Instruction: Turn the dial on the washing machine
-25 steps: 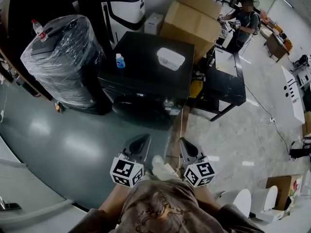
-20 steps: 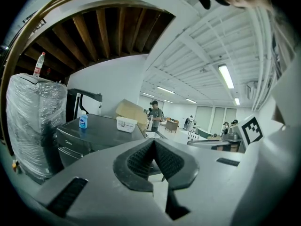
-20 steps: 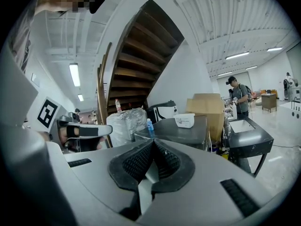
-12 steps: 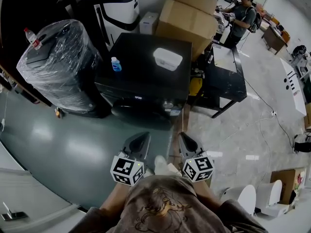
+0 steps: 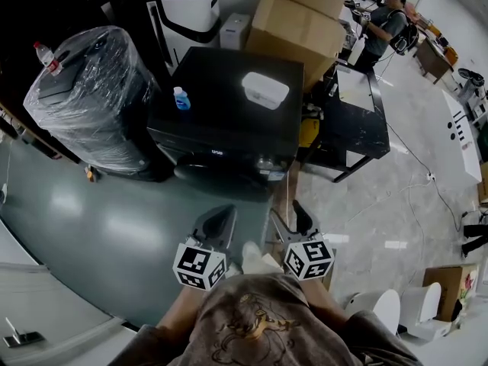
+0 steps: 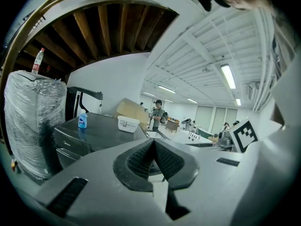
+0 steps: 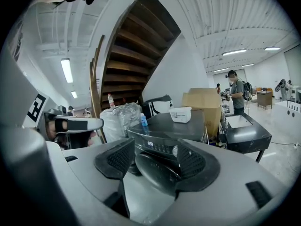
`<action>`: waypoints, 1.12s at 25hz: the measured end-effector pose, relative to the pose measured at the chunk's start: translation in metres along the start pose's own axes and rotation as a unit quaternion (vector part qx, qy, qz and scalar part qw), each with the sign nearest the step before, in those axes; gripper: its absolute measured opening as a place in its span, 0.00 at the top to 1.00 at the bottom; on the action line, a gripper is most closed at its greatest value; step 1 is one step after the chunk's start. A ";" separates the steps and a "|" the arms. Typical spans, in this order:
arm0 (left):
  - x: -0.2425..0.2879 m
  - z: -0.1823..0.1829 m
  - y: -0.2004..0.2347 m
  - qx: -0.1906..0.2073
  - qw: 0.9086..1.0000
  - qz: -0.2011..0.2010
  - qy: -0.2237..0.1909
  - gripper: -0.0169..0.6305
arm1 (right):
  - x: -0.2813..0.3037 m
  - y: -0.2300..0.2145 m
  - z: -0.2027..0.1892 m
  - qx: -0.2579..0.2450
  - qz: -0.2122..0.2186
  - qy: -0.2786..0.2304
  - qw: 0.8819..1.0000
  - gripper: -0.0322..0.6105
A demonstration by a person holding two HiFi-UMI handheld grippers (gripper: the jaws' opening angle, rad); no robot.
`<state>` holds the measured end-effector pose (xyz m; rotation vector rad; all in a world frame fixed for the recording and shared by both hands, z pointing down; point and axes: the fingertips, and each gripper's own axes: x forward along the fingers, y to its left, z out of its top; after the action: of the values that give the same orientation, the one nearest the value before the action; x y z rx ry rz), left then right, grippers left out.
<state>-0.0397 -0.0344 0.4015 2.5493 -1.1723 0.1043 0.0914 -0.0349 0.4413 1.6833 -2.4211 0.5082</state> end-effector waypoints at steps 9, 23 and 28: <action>0.013 -0.009 0.011 -0.006 1.000 0.009 0.010 0.98 | 0.051 -0.026 -0.032 0.034 -0.014 0.034 0.999 0.56; 0.037 -0.021 0.030 -0.018 0.999 0.015 0.031 0.98 | 0.153 -0.082 -0.078 0.061 -0.066 0.095 0.991 0.56; 0.042 -0.027 0.041 -0.025 0.999 0.021 0.040 0.98 | 0.183 -0.094 -0.089 0.084 -0.084 0.113 0.987 0.52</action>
<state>-0.0407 -0.0806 0.4467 2.4550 -1.1827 0.1820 0.1072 -0.1938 0.5995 1.7659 -2.1076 0.8463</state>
